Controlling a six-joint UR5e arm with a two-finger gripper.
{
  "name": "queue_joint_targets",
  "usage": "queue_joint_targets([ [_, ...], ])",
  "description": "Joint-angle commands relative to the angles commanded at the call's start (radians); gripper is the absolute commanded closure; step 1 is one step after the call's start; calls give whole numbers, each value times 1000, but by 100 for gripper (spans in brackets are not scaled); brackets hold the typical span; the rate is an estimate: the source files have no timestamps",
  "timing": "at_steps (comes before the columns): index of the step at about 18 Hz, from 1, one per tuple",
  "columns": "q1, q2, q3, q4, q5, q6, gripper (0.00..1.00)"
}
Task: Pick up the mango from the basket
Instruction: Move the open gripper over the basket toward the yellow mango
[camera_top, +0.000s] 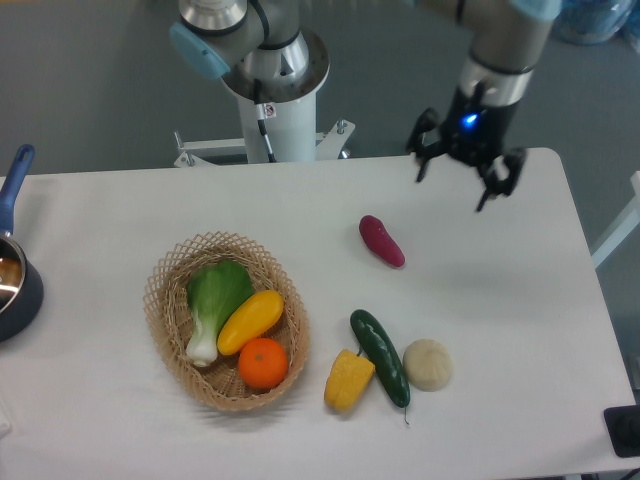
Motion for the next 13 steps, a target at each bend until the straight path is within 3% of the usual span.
queue_joint_targets([
  [3,-71,-31,-3,14,2,-69,0],
  [7,-193,-109,1,204,14,-315,0],
  [8,-213,-126,6,228,35,-346,0],
  [13,-295,-164,-2,241,87,-345,0],
])
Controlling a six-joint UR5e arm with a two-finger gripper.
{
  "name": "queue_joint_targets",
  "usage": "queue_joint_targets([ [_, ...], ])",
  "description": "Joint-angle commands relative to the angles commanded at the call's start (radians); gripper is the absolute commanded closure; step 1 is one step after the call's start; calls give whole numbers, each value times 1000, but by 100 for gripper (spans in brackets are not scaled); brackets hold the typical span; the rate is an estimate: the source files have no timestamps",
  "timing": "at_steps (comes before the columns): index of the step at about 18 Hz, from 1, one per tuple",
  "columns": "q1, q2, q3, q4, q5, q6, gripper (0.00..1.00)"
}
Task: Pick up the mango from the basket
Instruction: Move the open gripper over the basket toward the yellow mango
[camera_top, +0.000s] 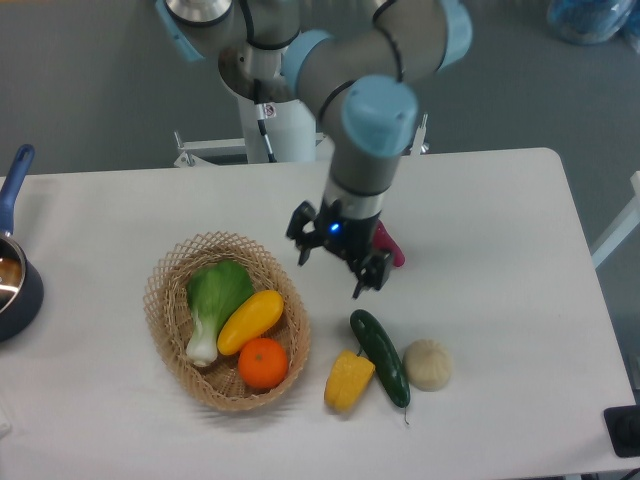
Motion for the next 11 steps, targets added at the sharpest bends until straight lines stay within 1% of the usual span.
queue_joint_targets([
  [2,-18,2,-2,0,-3,18,0],
  [6,-37,-9,-11,3,0,113,0],
  [9,-57,-20,-41,8,0,162,0],
  [10,-60,-29,-49,15,0,161,0],
  [11,-63,-29,-63,40,0,161,0],
])
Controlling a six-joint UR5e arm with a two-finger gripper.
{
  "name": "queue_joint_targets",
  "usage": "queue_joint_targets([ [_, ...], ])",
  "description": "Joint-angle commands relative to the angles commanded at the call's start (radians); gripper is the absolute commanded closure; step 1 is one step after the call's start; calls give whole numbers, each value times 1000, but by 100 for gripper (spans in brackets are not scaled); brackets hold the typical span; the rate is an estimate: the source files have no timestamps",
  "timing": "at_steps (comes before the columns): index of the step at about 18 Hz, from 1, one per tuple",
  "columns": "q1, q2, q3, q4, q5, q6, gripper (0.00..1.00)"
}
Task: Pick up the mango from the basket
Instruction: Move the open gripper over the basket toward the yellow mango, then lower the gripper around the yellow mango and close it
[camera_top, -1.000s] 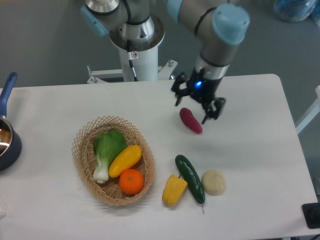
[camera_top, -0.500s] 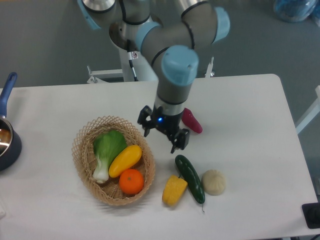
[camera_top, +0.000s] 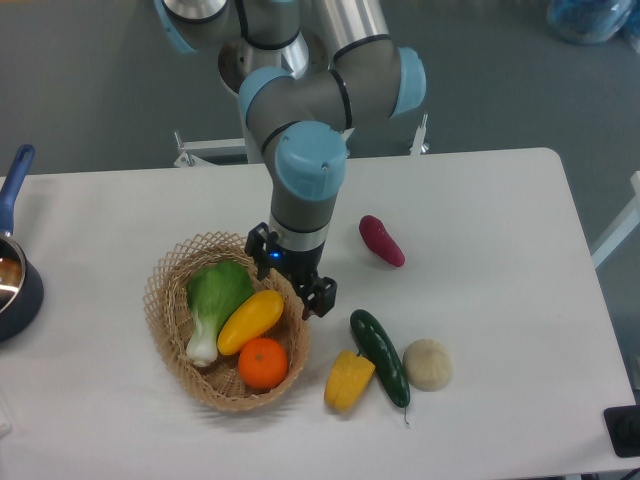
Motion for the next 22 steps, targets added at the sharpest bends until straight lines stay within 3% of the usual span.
queue_joint_targets([
  [2,-17,-5,-34,69,0,-2,0],
  [4,-18,-14,-61,100,0,-5,0],
  [22,-52,-75,-55,117,2,-72,0],
])
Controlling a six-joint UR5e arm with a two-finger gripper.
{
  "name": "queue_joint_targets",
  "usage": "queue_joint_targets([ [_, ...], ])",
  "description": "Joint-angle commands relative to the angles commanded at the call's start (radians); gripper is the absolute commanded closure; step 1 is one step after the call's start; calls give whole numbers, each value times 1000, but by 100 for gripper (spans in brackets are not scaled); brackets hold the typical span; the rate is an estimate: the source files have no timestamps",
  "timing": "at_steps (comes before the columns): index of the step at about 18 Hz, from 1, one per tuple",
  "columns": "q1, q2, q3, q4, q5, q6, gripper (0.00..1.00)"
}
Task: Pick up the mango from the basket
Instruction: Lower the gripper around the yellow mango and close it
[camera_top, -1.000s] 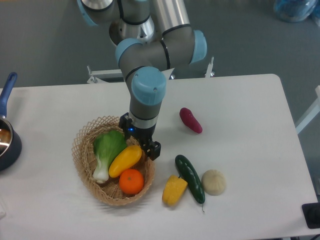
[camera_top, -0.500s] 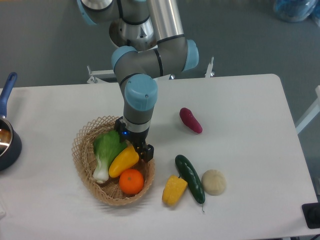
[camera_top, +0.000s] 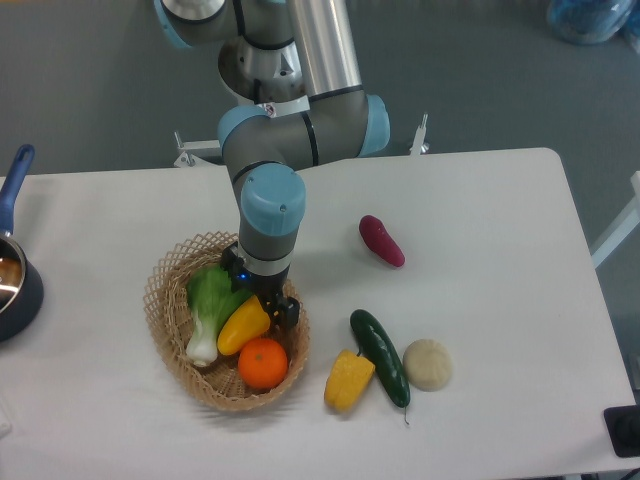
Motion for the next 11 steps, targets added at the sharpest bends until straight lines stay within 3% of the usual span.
queue_joint_targets([
  [6,0,-5,1,0,2,0,4],
  [11,0,-2,2,-2,2,-3,52],
])
